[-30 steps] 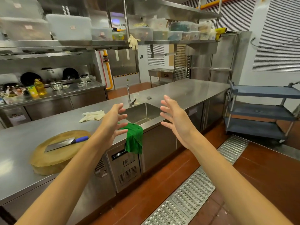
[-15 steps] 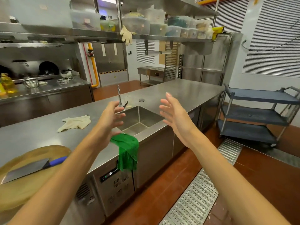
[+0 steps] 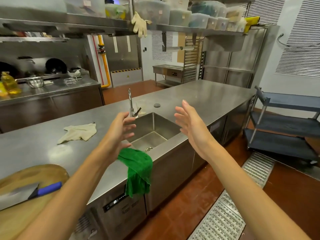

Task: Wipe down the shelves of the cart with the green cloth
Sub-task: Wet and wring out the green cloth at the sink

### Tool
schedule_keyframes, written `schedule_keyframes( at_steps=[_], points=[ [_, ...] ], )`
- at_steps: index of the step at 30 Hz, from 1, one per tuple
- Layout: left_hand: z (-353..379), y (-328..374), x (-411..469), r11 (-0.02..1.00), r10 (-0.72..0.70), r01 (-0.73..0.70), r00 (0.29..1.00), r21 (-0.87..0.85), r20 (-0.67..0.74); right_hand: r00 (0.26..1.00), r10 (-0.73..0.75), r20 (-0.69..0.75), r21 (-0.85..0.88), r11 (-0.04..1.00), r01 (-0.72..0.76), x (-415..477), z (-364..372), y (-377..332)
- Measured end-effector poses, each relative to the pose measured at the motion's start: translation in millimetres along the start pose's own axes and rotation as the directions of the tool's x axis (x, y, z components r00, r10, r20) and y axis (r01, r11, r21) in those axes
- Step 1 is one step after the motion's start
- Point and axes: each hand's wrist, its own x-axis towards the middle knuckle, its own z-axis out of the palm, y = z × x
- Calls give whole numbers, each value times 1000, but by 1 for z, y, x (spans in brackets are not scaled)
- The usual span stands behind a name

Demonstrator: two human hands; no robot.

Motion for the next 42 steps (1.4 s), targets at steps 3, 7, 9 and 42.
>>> schedule_keyframes(
  at_steps=[3,7,9,42],
  points=[
    [16,3,40,1000,1,-1,1000,2,-23,1000,-19,23,10,1000,19,43,-12,9],
    [40,11,93,1000,7,-7,999,-6,-51,998,-24,50,38,999,22,104,-33,17],
    [51,16,119,1000,-2,1,998,-16,-68,997,-16,72,44,999,13,133,-43,20],
    [-24,-77,444,962,-232,182,938,-204,-256,934,211,290,34,972,-231,491,49,165]
  ],
)
